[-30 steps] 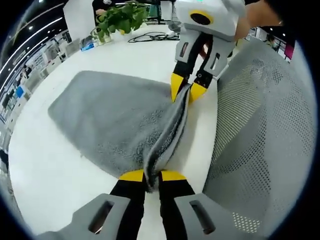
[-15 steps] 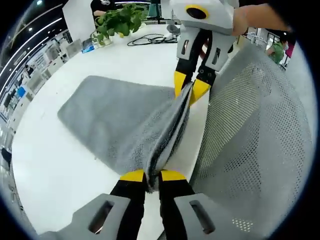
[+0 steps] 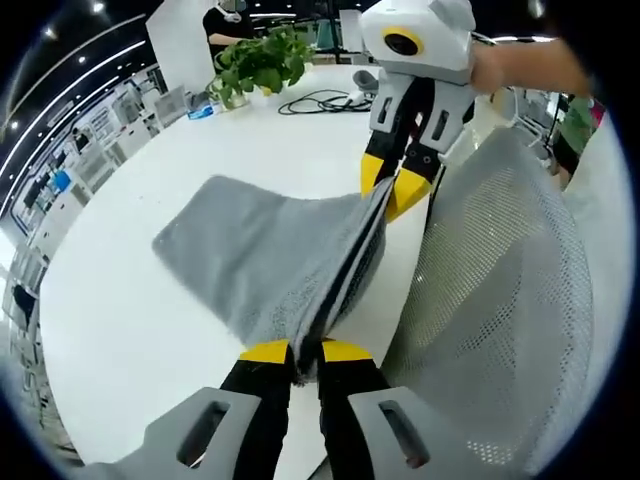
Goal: Fold the towel on the table until its edges align and the towel forms a compact rectangular stack.
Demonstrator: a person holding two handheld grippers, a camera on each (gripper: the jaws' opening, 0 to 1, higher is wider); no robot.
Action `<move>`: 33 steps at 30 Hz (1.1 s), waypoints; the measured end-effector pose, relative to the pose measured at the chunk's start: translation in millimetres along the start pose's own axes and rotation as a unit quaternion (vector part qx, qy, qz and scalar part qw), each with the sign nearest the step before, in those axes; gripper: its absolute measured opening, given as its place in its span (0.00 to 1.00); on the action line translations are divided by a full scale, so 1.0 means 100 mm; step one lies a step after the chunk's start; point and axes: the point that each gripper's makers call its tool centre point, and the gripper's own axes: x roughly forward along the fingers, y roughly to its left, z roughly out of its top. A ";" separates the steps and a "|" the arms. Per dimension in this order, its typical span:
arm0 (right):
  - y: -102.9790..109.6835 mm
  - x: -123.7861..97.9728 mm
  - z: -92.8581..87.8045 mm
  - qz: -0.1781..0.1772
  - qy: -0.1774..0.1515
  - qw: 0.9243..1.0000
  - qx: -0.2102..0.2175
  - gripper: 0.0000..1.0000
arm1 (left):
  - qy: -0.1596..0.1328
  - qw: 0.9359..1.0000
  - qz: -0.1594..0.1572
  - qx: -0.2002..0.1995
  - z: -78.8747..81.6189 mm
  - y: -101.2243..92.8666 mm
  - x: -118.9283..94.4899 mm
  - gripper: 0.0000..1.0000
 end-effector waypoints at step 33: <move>-0.51 -0.48 0.48 -0.012 -0.073 0.995 0.060 0.07 | -0.023 0.999 0.016 -0.031 0.73 0.57 -0.18 0.09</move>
